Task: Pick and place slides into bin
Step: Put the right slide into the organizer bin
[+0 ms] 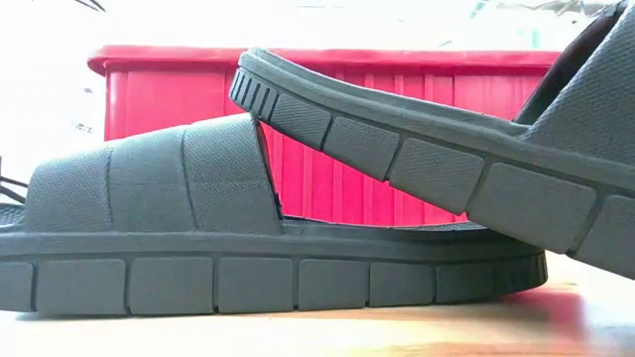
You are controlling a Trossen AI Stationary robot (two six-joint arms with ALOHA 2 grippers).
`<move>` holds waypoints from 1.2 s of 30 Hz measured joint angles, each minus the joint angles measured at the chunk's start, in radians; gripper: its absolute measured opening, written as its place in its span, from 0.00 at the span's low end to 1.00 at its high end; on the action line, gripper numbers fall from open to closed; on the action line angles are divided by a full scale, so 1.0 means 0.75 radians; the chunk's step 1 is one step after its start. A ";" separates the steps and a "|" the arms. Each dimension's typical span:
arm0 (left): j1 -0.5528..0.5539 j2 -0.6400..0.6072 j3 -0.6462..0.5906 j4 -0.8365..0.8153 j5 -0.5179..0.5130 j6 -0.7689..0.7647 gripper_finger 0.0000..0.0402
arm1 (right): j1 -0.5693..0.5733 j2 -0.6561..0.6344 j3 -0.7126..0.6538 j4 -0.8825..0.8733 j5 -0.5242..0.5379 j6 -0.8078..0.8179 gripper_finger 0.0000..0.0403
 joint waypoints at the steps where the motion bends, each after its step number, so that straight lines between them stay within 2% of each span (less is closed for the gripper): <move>1: 0.000 0.000 0.000 -0.001 0.000 -0.004 0.54 | 0.012 0.022 0.000 0.003 0.010 0.038 0.14; 4: 0.000 -0.007 0.000 -0.002 0.000 -0.006 0.54 | 0.027 0.087 0.000 0.002 0.025 0.209 0.14; 8: 0.000 -0.008 0.000 -0.015 0.001 -0.007 0.54 | 0.025 0.171 0.000 0.001 0.015 0.540 0.14; 15: 0.001 -0.009 0.000 -0.039 0.005 -0.015 0.54 | -0.033 0.340 0.000 -0.020 -0.078 0.915 0.14; 19: 0.001 -0.009 0.001 -0.050 0.047 -0.089 0.54 | -0.077 0.462 0.000 -0.020 -0.236 1.006 0.14; 26: 0.001 -0.009 0.001 -0.055 0.181 -0.164 0.54 | -0.152 0.648 -0.001 0.053 -0.600 1.170 0.14; 31: 0.001 -0.009 0.001 -0.055 0.219 -0.165 0.54 | -0.172 0.727 0.000 0.180 -0.645 1.162 0.14; 36: 0.001 -0.009 0.001 -0.056 0.219 -0.165 0.54 | -0.165 0.807 0.000 0.212 -0.767 1.163 0.14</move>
